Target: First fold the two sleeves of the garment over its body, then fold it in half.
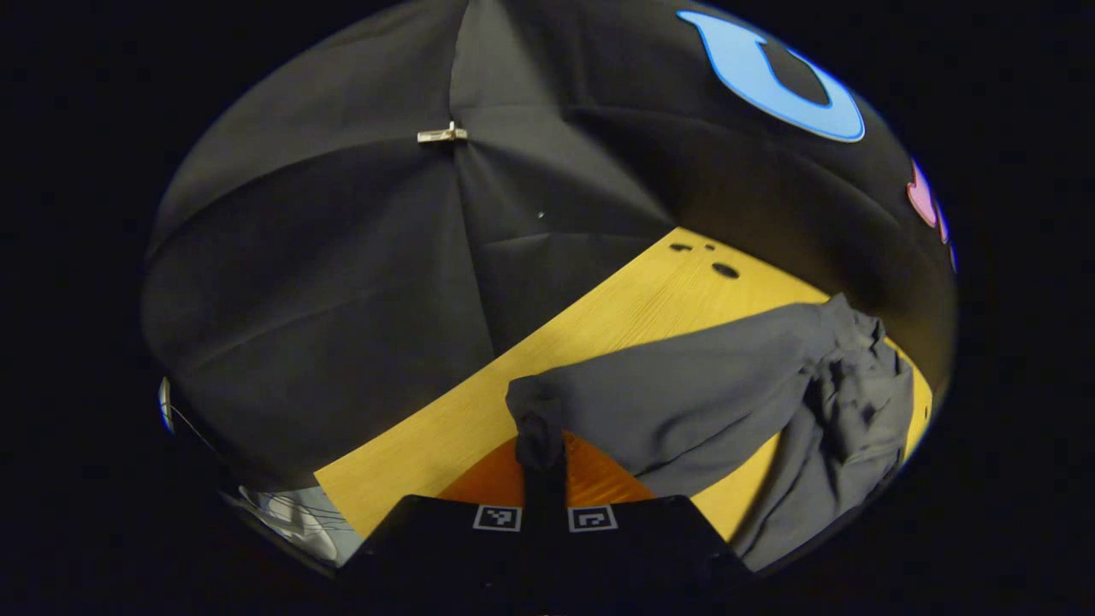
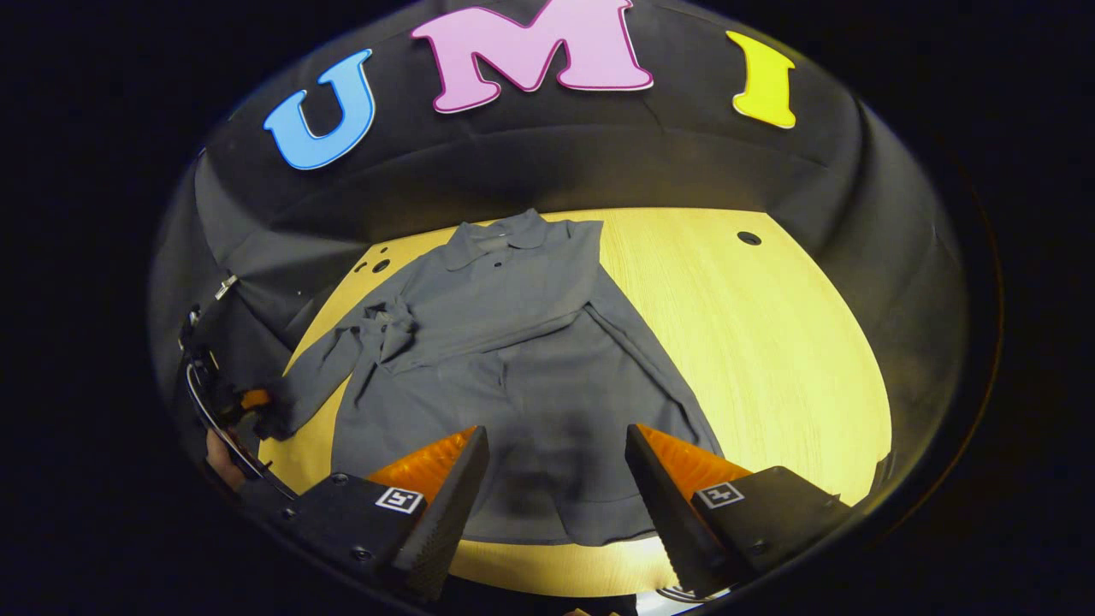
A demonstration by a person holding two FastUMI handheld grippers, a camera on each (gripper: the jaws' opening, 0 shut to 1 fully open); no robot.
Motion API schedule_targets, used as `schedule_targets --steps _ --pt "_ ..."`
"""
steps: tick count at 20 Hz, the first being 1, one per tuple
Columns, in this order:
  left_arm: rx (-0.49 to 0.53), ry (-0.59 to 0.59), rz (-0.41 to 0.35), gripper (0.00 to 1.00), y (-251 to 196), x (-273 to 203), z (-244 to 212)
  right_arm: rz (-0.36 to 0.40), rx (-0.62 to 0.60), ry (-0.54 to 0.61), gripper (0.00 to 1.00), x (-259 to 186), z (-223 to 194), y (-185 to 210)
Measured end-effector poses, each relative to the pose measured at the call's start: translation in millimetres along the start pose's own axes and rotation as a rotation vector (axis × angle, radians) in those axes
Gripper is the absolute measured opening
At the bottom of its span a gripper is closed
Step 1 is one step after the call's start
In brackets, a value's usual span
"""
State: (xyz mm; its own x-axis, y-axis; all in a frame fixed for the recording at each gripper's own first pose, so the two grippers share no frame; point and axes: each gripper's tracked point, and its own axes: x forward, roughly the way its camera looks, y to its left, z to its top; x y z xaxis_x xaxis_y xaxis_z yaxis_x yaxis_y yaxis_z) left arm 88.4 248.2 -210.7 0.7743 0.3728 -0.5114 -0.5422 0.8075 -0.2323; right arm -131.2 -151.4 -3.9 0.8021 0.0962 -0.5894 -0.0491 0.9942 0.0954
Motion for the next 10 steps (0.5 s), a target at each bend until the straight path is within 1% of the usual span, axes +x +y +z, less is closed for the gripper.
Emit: schedule_targets --steps 1,3,5,6,7,8,10 --pt "-0.009 -0.03 -0.02 0.05 -13.7 -7.1 16.0 0.009 -0.005 0.005 0.99 1.1 0.3 -3.6" --pt "-0.024 -0.088 -0.074 0.05 -45.6 -20.8 47.4 0.002 -0.025 -0.003 0.99 2.2 4.0 -18.0" --pt "-0.016 -0.131 -0.137 0.05 -82.7 -34.0 74.8 0.001 -0.027 -0.004 0.99 2.5 4.8 -30.6" --pt "-0.011 -0.147 -0.168 0.05 -100.4 -41.8 84.2 0.001 -0.021 -0.004 0.99 2.8 5.0 -36.3" --pt "-0.014 -0.164 -0.202 0.08 -119.7 -47.6 94.4 -0.001 -0.012 -0.005 0.99 4.2 5.1 -42.4" --pt "-0.021 -0.179 -0.229 0.05 -138.9 -54.7 102.6 -0.004 -0.006 -0.004 0.99 5.5 4.4 -49.0" --pt "-0.025 -0.193 -0.285 0.05 -178.4 -63.8 110.8 -0.008 -0.012 0.001 0.99 4.9 2.3 -60.9"
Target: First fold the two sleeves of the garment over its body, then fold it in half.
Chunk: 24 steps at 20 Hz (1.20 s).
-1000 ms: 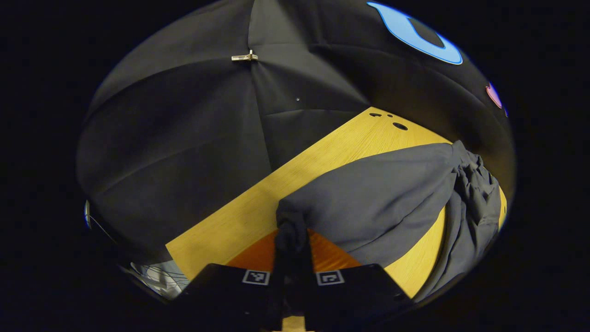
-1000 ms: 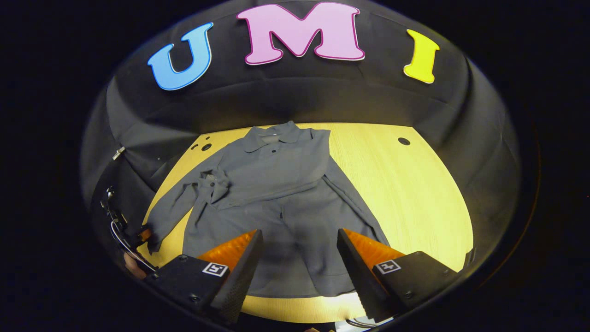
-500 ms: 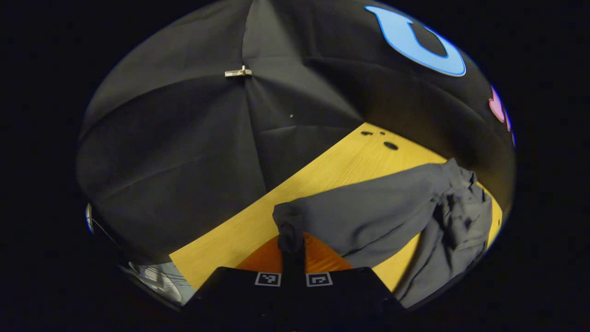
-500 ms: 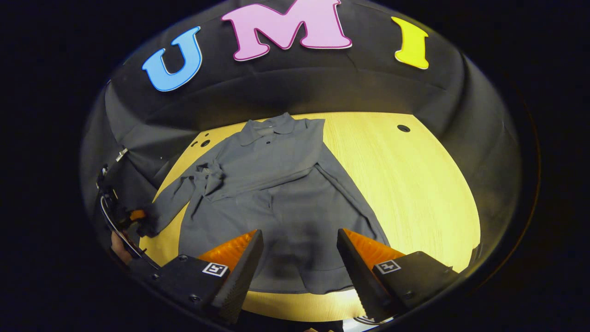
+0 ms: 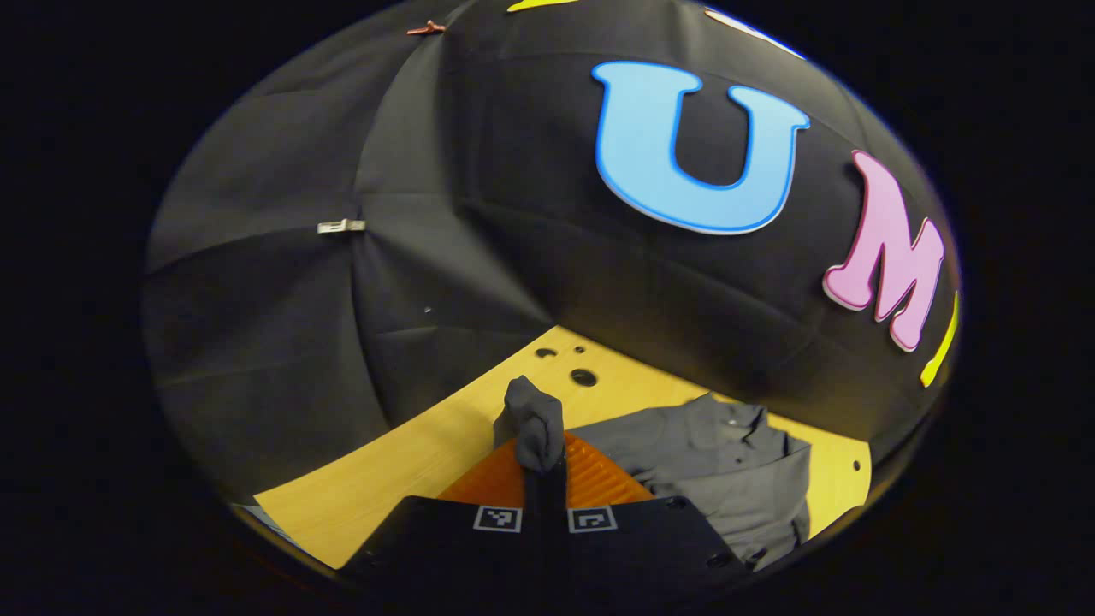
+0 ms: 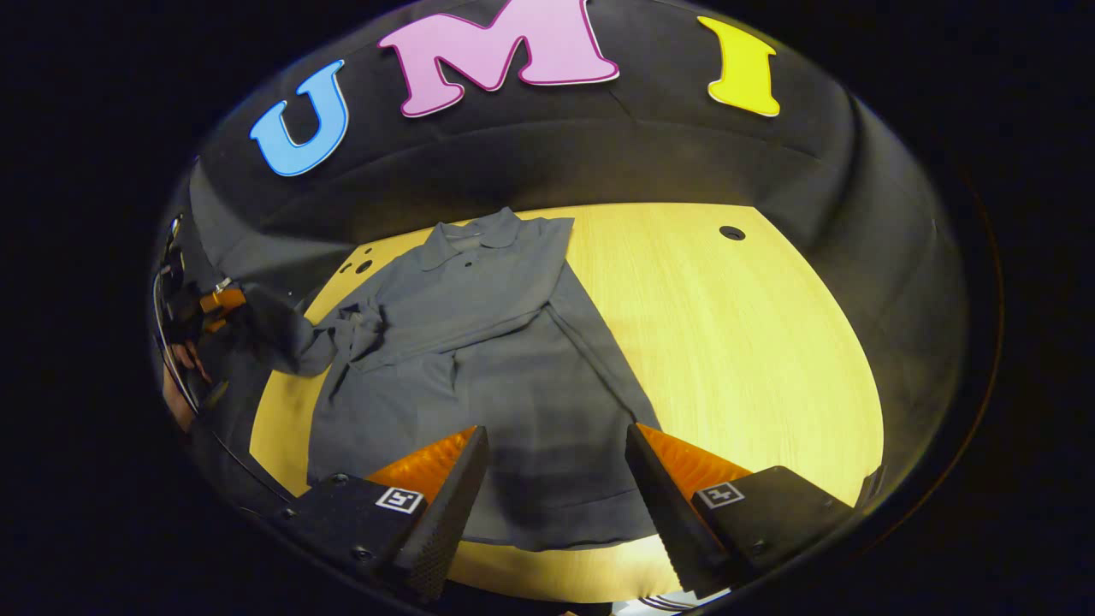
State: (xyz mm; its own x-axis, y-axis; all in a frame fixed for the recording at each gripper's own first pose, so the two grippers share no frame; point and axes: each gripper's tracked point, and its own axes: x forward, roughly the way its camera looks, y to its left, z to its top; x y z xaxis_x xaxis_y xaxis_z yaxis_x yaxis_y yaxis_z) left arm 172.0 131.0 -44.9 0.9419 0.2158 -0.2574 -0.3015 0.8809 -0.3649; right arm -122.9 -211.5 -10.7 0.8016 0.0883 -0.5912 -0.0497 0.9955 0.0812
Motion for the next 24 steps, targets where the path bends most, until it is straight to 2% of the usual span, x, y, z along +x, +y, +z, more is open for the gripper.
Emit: schedule_targets --steps 5,8,12,18,24 --pt "0.047 0.018 -0.169 0.05 -105.2 -2.2 -11.3 -0.013 0.015 -0.011 0.99 -2.5 -6.3 -26.1" --pt "0.11 0.046 -0.283 0.05 -170.9 -5.7 -32.1 -0.021 0.041 0.015 0.99 -3.4 -17.5 -41.7" --pt "0.142 0.07 -0.422 0.05 -252.6 -10.6 -55.3 -0.029 0.062 0.024 0.99 -10.2 -23.9 -63.1" --pt "0.181 0.113 -0.53 0.09 -340.8 -12.3 -86.3 -0.042 0.087 0.012 0.99 -17.6 -23.0 -88.0" --pt "0.248 0.147 -0.582 0.18 -388.5 -11.0 -122.3 -0.104 0.058 -0.076 0.99 -31.5 -4.2 -117.0"
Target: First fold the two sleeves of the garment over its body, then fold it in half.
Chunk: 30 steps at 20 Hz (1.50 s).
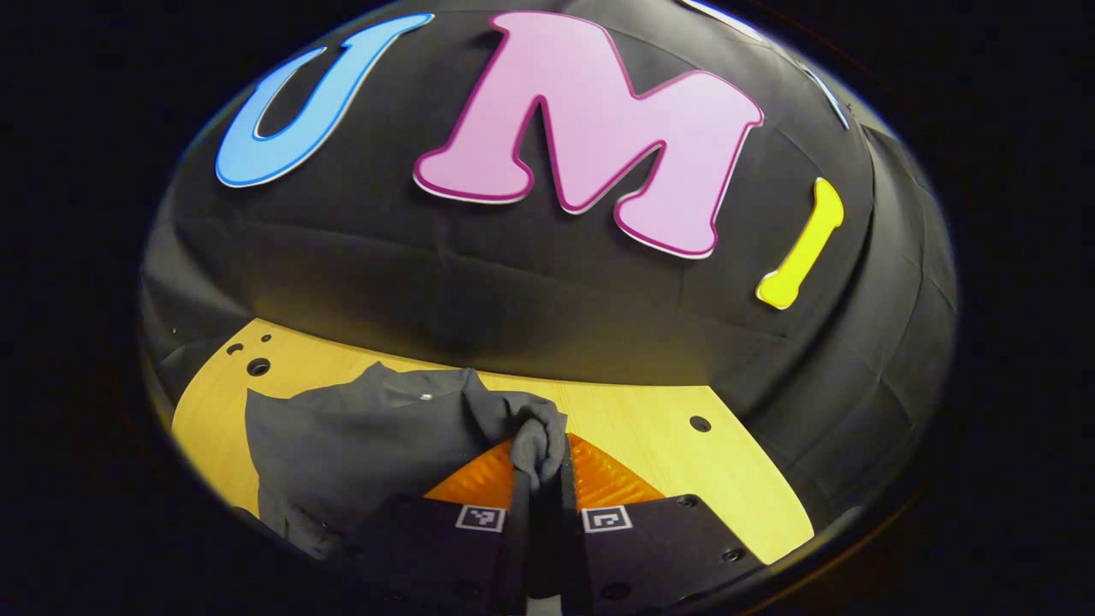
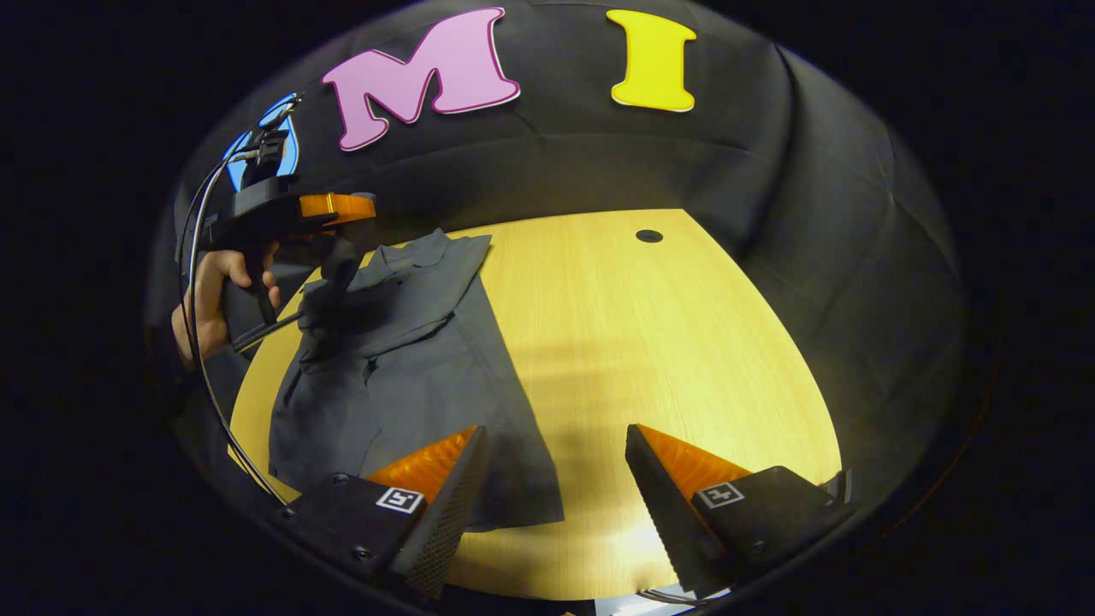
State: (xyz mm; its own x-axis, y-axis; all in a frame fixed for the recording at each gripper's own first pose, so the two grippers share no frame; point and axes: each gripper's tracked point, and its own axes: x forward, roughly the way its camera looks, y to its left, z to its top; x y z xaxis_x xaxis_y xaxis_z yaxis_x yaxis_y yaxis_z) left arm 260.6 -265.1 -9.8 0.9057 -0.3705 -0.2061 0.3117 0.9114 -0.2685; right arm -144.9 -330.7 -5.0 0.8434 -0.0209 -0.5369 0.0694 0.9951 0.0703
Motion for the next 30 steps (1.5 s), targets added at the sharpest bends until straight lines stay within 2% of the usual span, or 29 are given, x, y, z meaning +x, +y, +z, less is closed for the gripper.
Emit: schedule_targets --steps 1,2,3,5,6,8,9,14,19,23,27,28,29,30 --pt "0.0 0.009 -0.003 0.15 -3.9 4.1 -4.3 -0.003 0.009 0.006 0.99 0.5 -1.4 -2.8" --pt "-0.005 0.019 -0.011 0.21 -7.4 5.5 -7.4 -0.006 0.018 0.013 0.99 1.3 -2.5 -4.8" --pt "-0.017 0.015 -0.016 0.33 -10.3 4.2 -7.2 -0.005 0.029 0.018 0.99 3.3 -3.4 -5.0" --pt "-0.031 -0.014 -0.031 0.43 -8.7 -3.8 -1.3 0.004 0.043 0.03 0.99 5.9 -3.8 -1.0" --pt "-0.026 -0.023 -0.031 0.6 -3.1 -10.1 1.2 0.015 0.047 0.038 0.99 9.5 -4.3 2.8" --pt "0.013 -0.029 0.005 0.77 19.5 -26.6 -0.9 0.059 0.061 0.068 0.99 15.3 -6.8 19.0" --pt "0.036 -0.026 0.028 0.95 34.1 -39.2 -3.1 0.069 0.049 0.073 0.99 18.8 -6.6 24.8" --pt "0.083 0.04 0.152 0.96 114.4 -128.3 -55.3 0.09 0.033 0.13 0.99 41.4 -19.0 41.4" --pt "-0.011 0.19 0.312 0.96 196.5 -215.9 -146.6 0.072 0.046 0.226 0.99 55.5 -51.9 41.6" --pt "-0.072 0.283 0.408 0.96 238.8 -268.1 -210.1 0.035 0.074 0.288 0.99 60.5 -75.5 35.1" --pt "-0.091 0.356 0.432 0.96 255.8 -293.1 -254.8 -0.019 0.037 0.321 0.99 70.6 -88.8 26.8" --pt "-0.097 0.37 0.432 0.92 256.1 -297.0 -263.0 -0.021 0.026 0.327 0.99 69.4 -91.7 27.1" --pt "-0.101 0.383 0.432 0.92 256.5 -299.5 -269.0 -0.026 0.021 0.337 0.99 68.3 -95.4 25.6" --pt "-0.102 0.391 0.431 0.96 257.3 -301.9 -273.6 -0.028 0.023 0.347 0.99 68.3 -98.0 26.0"
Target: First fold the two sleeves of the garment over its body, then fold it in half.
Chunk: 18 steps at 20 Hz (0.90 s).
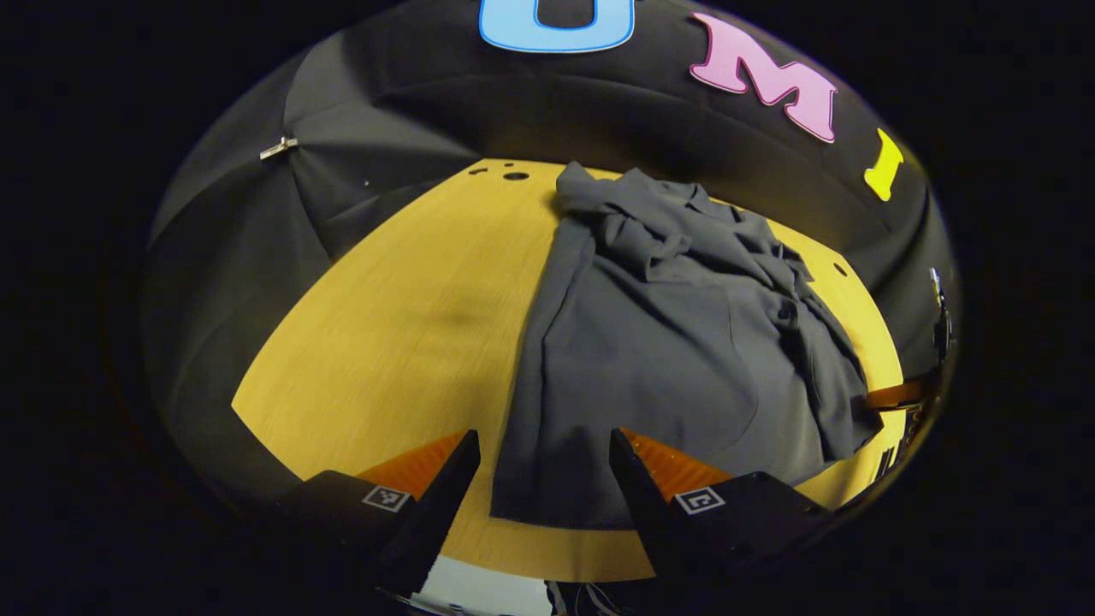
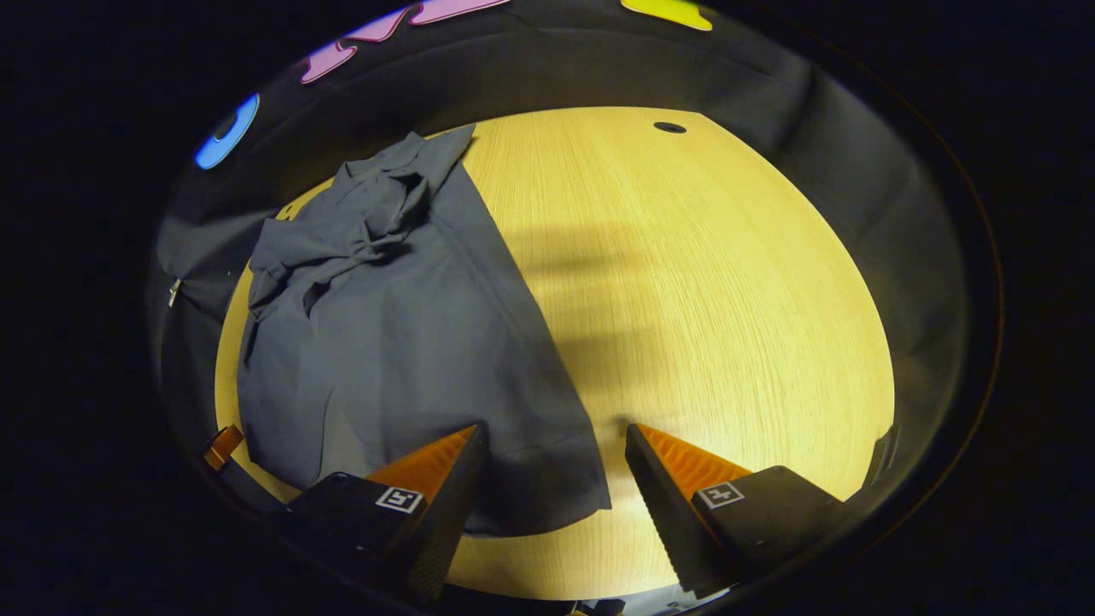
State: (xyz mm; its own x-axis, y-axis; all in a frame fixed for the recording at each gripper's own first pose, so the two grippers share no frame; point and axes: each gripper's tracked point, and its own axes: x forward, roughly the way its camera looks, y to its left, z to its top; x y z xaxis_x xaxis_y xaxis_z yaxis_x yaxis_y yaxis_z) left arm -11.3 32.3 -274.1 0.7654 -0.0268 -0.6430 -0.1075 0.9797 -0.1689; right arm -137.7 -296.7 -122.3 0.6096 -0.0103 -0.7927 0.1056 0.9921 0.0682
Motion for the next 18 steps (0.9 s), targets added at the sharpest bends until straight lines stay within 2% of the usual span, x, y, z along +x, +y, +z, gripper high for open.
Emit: schedule_targets --steps 6,7,8,9,12,13,14,15,16,17,18 --pt "0.009 0.059 -0.011 0.96 -2.8 5.7 -23.0 -0.03 -0.028 0.024 1.0 8.8 -9.2 8.7" --pt "0.008 0.068 -0.007 0.92 -2.7 7.3 -24.7 -0.035 -0.046 0.025 1.0 8.4 -12.0 13.2" --pt "0.011 0.081 0.001 0.92 -2.4 9.2 -29.0 -0.039 -0.077 0.035 1.0 8.1 -14.7 18.2" --pt "0.018 0.1 0.01 0.96 -2.1 11.4 -33.5 -0.047 -0.111 0.041 1.0 8.4 -18.9 19.2" --pt "0.082 0.098 0.021 0.95 -7.6 11.6 -33.4 -0.045 -0.123 0.049 0.98 7.0 -20.4 33.9" --pt "0.095 0.104 0.014 0.92 -11.1 13.1 -34.8 -0.045 -0.119 0.049 0.97 8.4 -21.0 35.5" --pt "0.099 0.109 0.003 0.82 -14.4 14.5 -35.8 -0.043 -0.112 0.054 0.91 9.3 -22.0 39.4" --pt "0.101 0.109 -0.001 0.84 -16.0 15.6 -34.8 -0.04 -0.114 0.054 0.75 9.2 -24.3 45.2" --pt "0.104 0.112 -0.007 0.66 -17.8 16.4 -34.6 -0.031 -0.124 0.055 0.71 9.8 -25.1 50.7" --pt "0.108 0.113 -0.018 0.59 -20.9 16.0 -34.4 -0.02 -0.136 0.057 0.58 10.0 -25.3 55.7" --pt "0.111 0.113 -0.029 0.62 -23.1 16.0 -34.4 -0.002 -0.147 0.057 0.45 11.2 -25.3 61.0"
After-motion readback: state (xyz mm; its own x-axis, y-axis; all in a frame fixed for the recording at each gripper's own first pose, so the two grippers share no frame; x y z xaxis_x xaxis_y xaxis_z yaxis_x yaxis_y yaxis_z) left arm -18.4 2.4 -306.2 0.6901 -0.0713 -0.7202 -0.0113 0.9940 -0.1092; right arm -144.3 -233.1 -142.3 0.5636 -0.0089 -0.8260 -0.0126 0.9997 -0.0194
